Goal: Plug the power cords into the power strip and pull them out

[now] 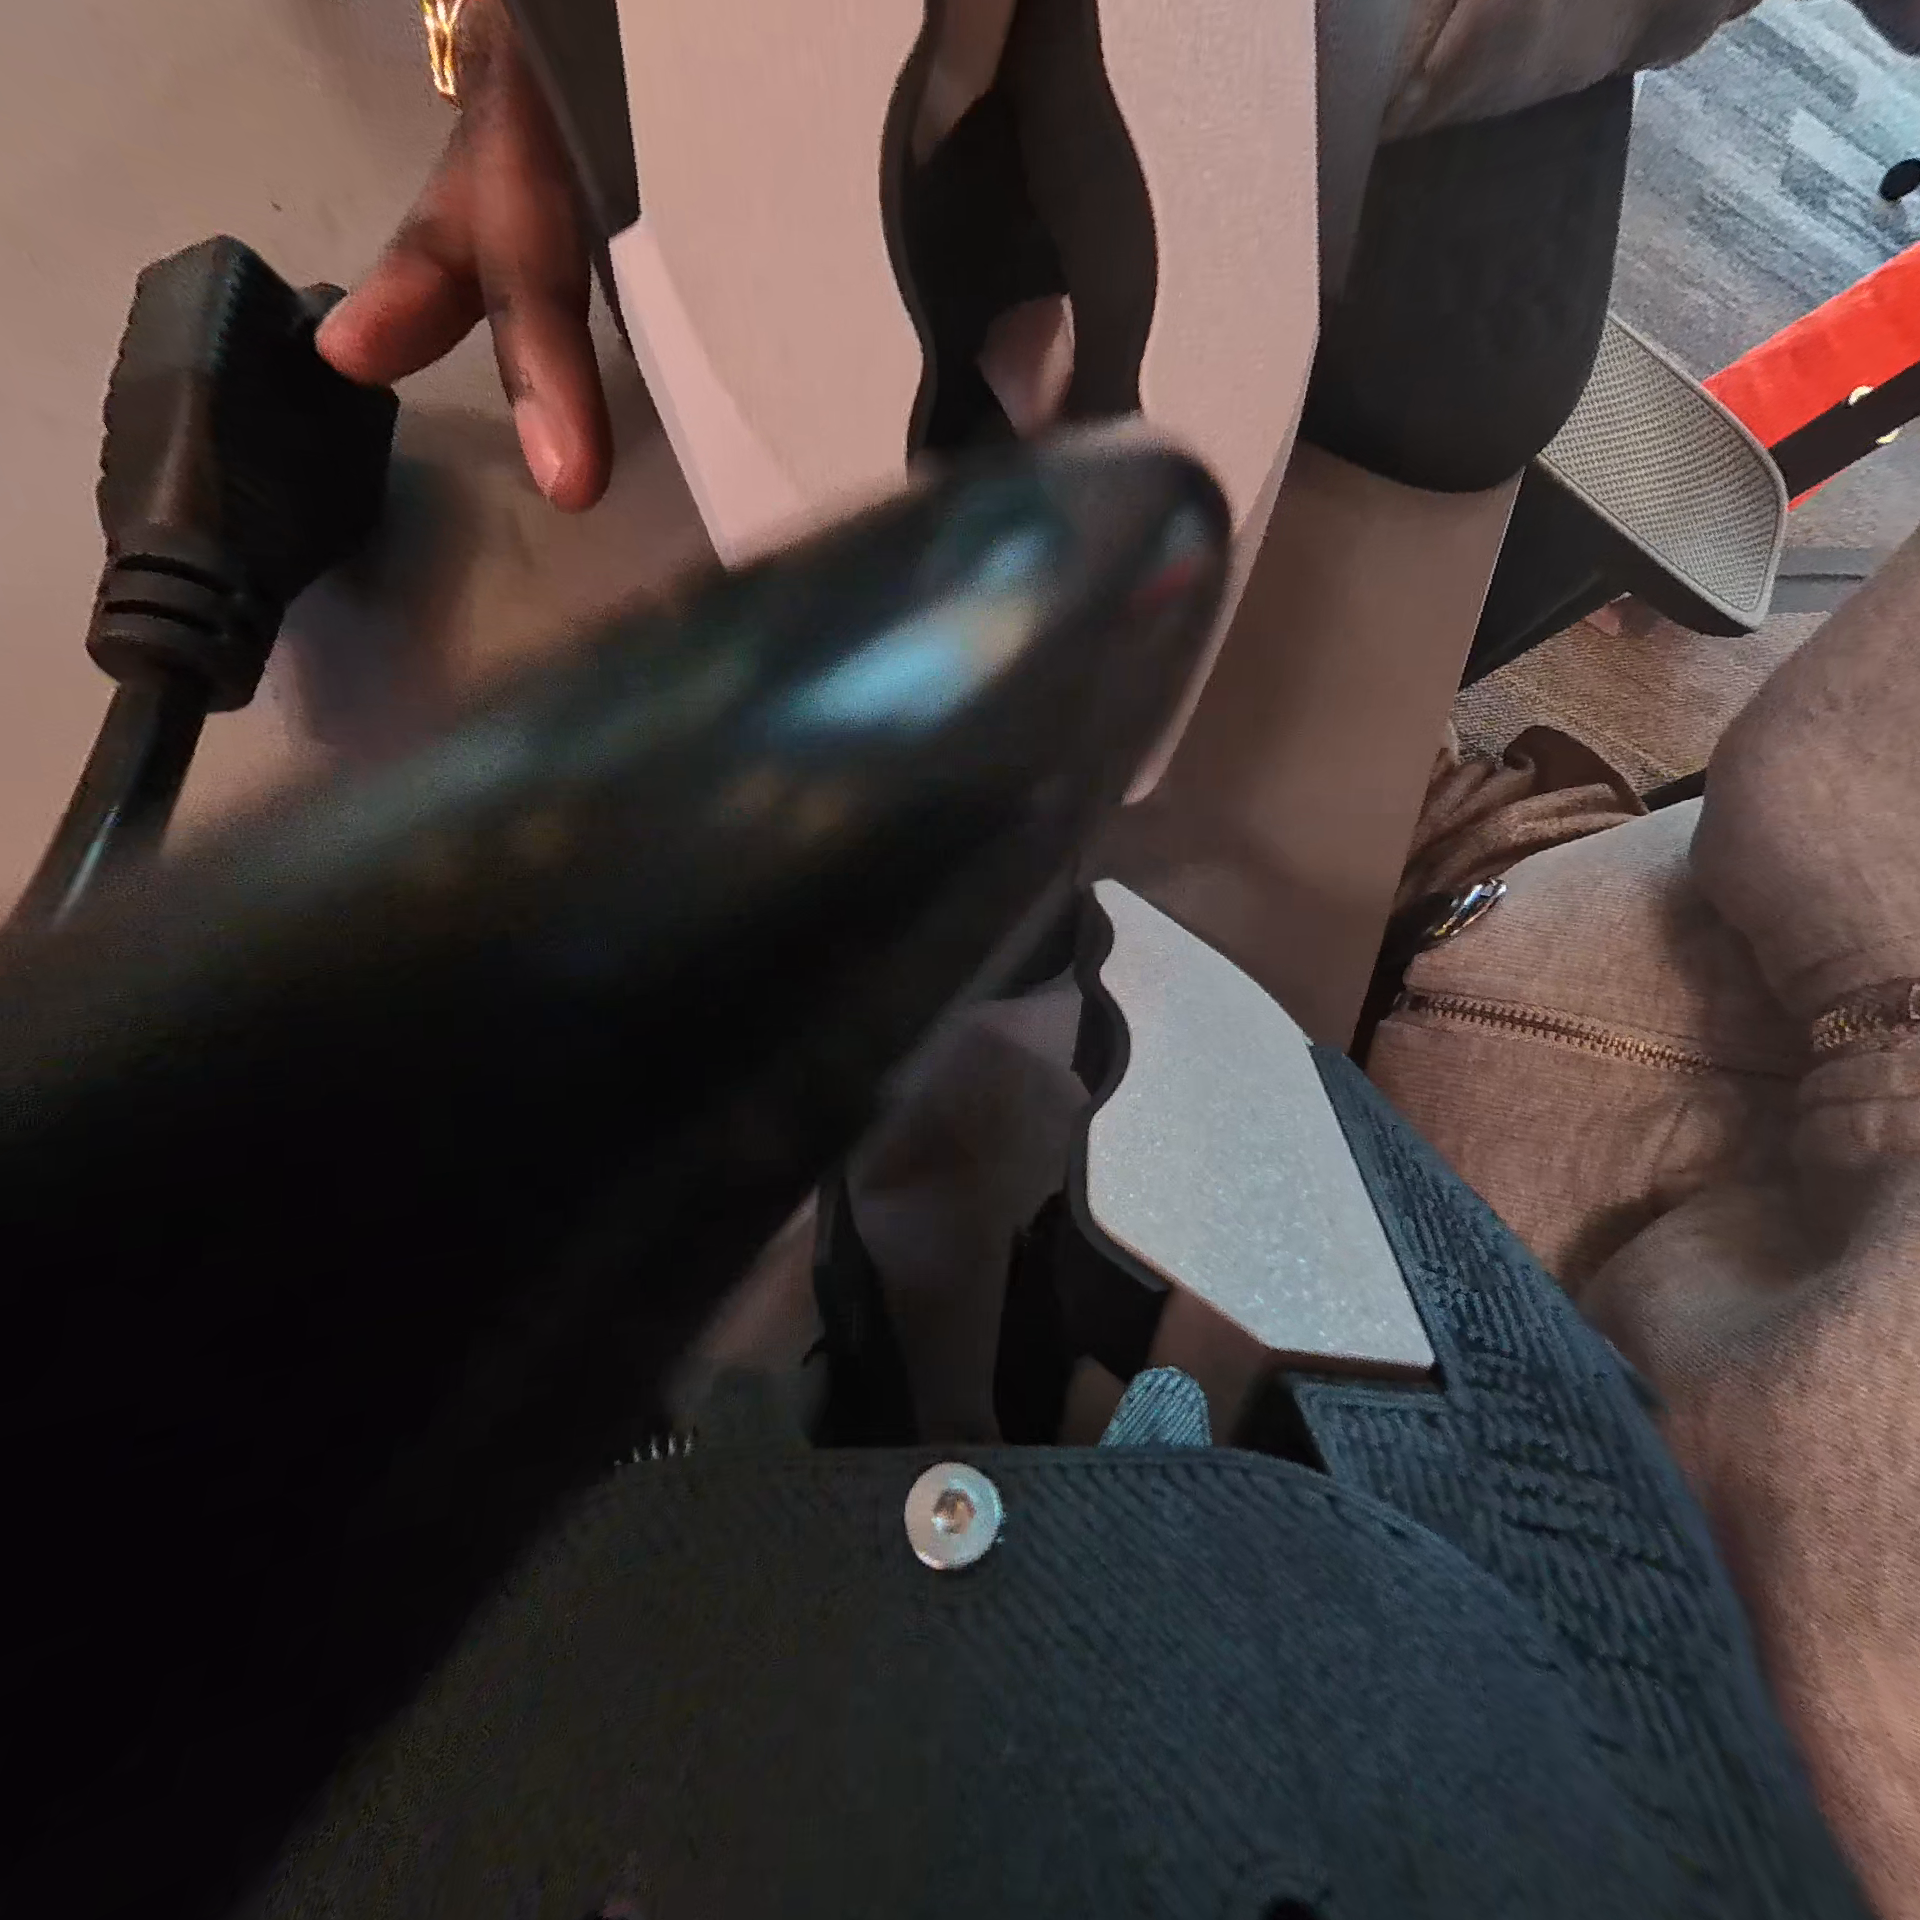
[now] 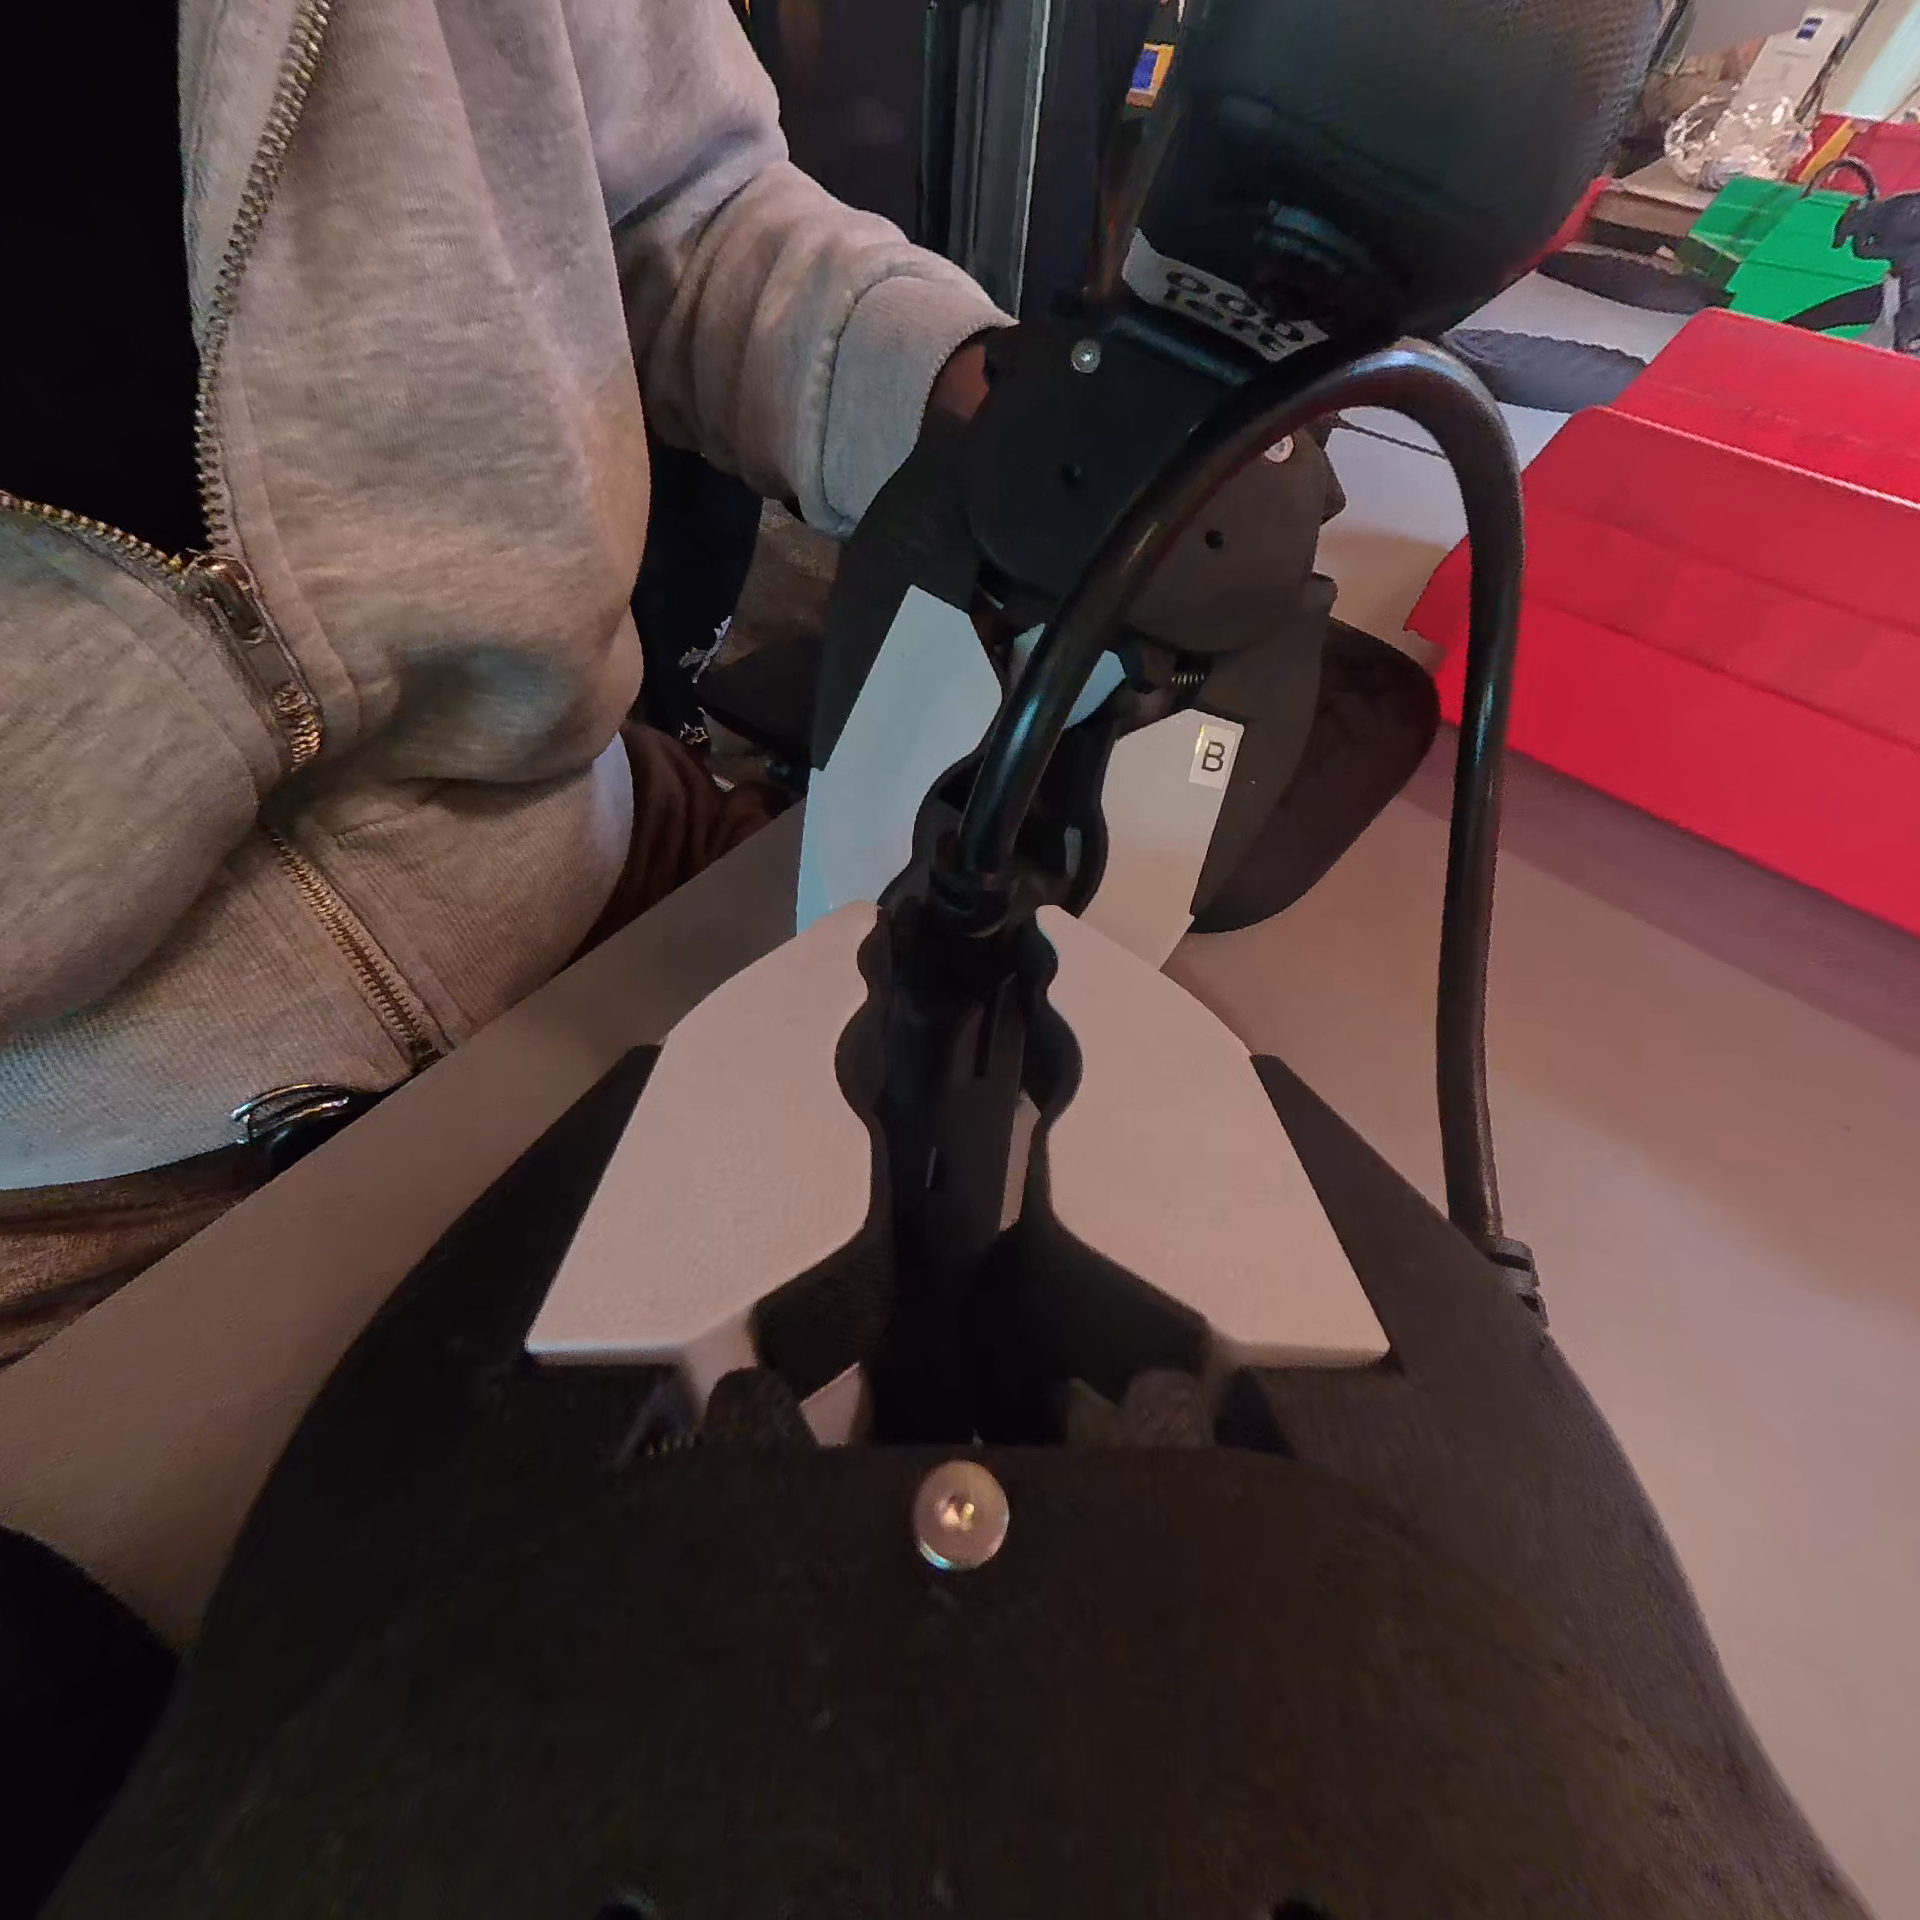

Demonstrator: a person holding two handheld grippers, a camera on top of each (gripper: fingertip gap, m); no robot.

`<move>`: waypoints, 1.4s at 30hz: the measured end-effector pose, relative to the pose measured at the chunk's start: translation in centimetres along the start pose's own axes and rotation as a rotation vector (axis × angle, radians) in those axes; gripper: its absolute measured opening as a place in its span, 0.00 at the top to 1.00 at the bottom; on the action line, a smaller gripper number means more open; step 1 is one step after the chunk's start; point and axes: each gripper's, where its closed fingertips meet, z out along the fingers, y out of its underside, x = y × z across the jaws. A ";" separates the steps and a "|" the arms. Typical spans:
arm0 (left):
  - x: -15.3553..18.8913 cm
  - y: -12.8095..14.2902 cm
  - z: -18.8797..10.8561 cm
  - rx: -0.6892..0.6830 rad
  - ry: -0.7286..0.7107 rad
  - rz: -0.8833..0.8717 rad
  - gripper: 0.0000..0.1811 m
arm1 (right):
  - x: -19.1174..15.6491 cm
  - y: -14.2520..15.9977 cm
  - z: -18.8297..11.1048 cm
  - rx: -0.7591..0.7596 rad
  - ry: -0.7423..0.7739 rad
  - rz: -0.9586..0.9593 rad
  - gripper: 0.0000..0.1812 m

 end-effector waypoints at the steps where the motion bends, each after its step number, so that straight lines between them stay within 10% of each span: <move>1: 0.0 0.0 0.0 -0.001 0.006 -0.002 0.75 | 0.0 -0.1 0.2 0.003 0.000 0.008 0.88; 42: -0.3 -0.7 -0.8 0.073 -0.023 0.015 0.74 | 0.6 -0.4 -0.1 0.030 0.032 0.008 0.87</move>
